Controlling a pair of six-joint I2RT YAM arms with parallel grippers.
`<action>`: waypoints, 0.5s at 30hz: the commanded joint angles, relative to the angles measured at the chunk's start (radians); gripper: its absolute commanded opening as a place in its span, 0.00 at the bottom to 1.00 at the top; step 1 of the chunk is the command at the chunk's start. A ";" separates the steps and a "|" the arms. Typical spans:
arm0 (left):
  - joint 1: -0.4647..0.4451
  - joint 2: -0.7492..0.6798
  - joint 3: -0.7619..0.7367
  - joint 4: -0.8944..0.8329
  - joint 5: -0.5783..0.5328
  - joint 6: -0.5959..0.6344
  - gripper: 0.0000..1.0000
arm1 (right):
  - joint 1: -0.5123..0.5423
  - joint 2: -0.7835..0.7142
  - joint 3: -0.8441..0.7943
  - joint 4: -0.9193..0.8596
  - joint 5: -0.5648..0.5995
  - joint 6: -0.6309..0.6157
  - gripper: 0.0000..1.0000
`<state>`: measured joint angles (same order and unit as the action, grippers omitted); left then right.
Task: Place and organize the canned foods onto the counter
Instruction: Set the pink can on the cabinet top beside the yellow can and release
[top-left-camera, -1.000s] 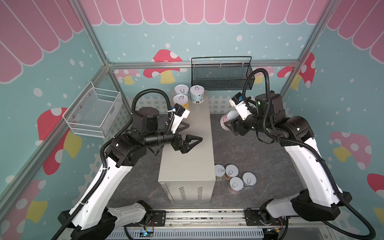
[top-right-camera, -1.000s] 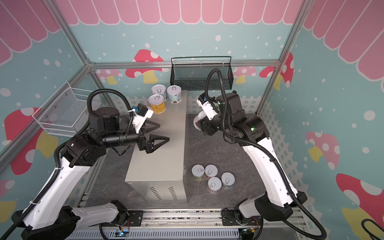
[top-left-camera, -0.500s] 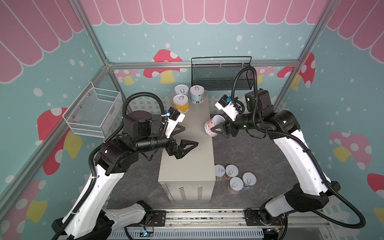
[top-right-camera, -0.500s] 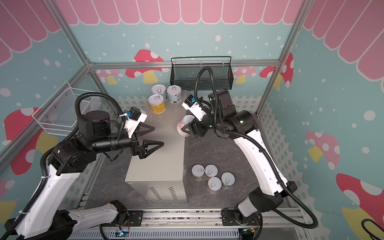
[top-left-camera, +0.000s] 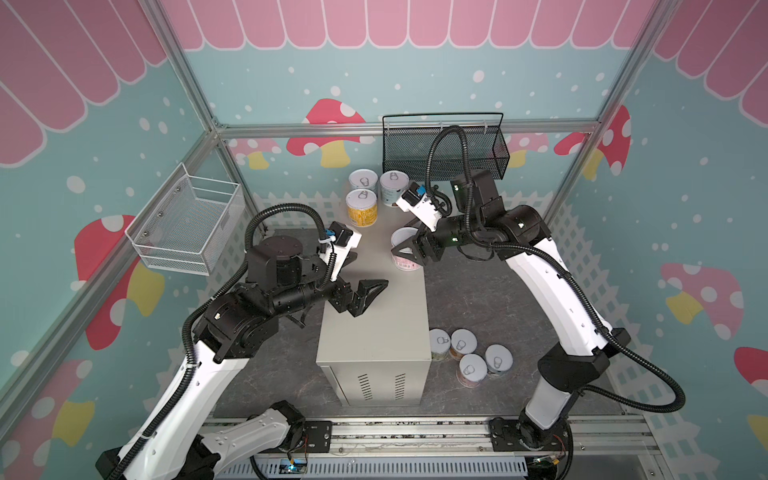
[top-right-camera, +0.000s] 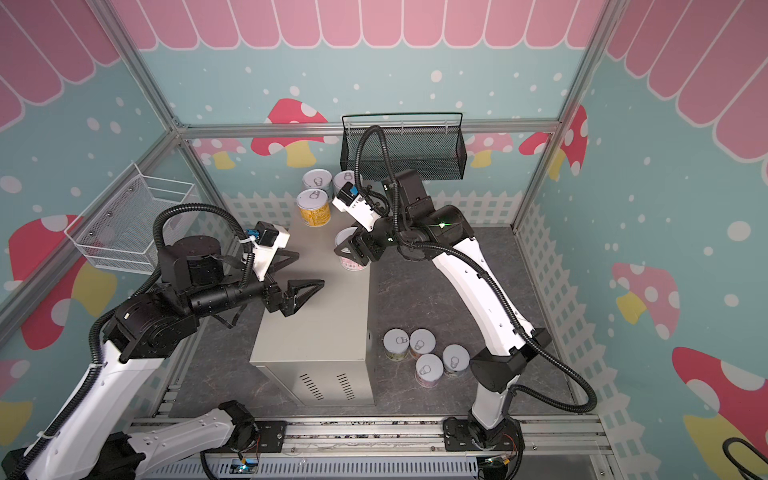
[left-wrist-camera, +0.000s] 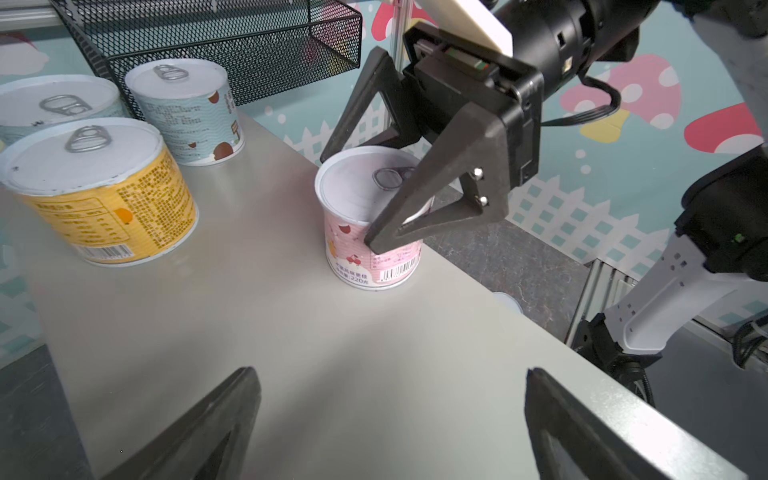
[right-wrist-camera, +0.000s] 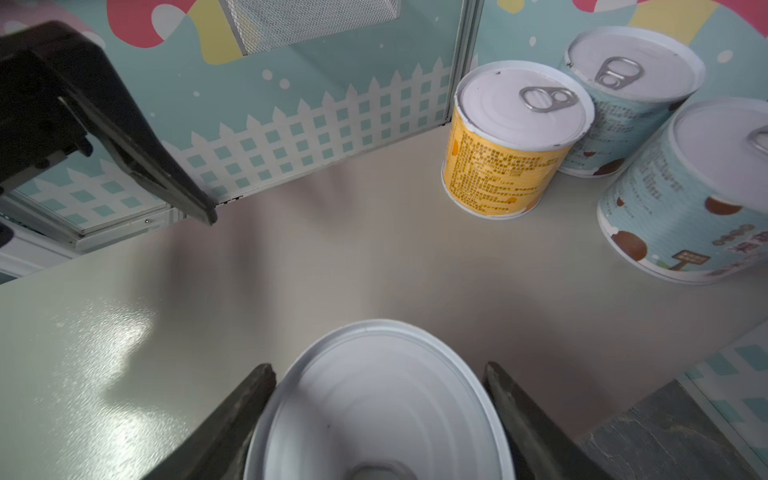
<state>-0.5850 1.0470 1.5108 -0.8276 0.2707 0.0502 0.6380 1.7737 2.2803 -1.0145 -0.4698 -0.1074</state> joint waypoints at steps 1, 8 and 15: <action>-0.004 -0.023 -0.033 0.049 -0.065 0.040 0.99 | 0.006 0.021 0.031 0.081 -0.003 0.017 0.72; 0.000 -0.057 -0.117 0.131 -0.114 0.045 0.99 | 0.005 0.077 0.042 0.173 0.039 0.053 0.72; 0.006 -0.066 -0.181 0.197 -0.113 0.039 0.99 | 0.006 0.050 0.002 0.217 0.110 0.090 0.96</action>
<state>-0.5838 0.9874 1.3460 -0.6815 0.1673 0.0654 0.6376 1.8488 2.2982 -0.8425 -0.3950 -0.0254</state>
